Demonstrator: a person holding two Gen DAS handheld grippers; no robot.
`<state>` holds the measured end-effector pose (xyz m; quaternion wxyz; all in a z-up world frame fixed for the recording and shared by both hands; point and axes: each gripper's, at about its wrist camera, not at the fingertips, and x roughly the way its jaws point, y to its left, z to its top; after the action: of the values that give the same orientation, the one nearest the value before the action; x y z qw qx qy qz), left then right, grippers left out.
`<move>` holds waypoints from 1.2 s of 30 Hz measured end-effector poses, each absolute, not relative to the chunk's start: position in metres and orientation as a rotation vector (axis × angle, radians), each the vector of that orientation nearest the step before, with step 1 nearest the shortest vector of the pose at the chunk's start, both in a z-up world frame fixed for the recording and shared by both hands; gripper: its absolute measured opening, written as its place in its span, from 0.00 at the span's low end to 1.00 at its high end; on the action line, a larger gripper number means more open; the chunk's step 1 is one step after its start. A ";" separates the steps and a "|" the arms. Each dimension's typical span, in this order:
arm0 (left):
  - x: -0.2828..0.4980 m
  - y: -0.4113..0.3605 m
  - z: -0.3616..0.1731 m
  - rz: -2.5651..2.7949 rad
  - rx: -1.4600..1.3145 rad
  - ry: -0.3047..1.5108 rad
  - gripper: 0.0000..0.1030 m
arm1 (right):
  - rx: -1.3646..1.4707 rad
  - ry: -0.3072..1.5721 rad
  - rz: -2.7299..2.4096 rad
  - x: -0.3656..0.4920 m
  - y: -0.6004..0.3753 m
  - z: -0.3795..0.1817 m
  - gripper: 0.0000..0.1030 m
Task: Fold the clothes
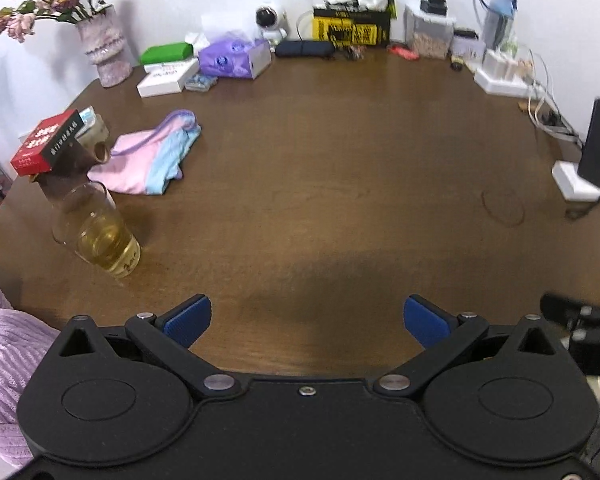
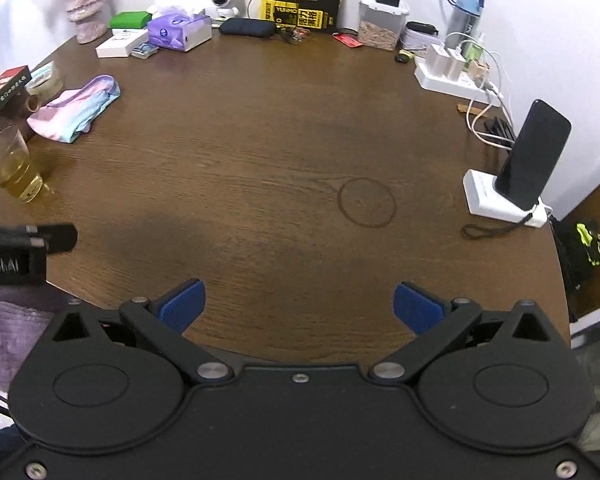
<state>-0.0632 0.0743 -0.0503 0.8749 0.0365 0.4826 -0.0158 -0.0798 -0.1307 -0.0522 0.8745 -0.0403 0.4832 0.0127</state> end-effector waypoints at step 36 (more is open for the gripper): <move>-0.039 0.077 -0.169 -0.069 0.044 1.492 1.00 | -0.082 1.429 0.029 -0.041 -0.133 -0.159 1.00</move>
<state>-0.0388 0.0773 -0.1690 0.7335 0.0199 0.6786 -0.0314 -0.0415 -0.1331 -0.1593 0.7547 -0.0378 0.6548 0.0134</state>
